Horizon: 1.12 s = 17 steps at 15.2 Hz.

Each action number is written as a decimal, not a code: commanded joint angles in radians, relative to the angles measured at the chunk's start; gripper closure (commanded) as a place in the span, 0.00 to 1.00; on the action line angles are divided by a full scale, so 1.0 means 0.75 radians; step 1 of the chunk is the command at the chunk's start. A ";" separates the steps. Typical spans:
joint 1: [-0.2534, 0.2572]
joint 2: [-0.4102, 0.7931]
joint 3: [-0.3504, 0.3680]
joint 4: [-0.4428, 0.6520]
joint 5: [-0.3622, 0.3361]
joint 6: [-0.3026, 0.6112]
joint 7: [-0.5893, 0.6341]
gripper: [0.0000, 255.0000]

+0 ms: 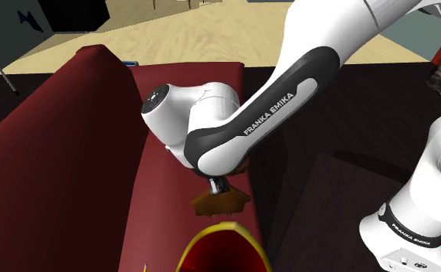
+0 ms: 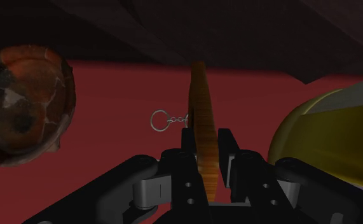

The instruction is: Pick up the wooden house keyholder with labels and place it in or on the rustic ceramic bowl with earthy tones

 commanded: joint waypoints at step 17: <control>-0.009 -0.185 0.018 0.103 0.068 -0.274 -0.075 1.00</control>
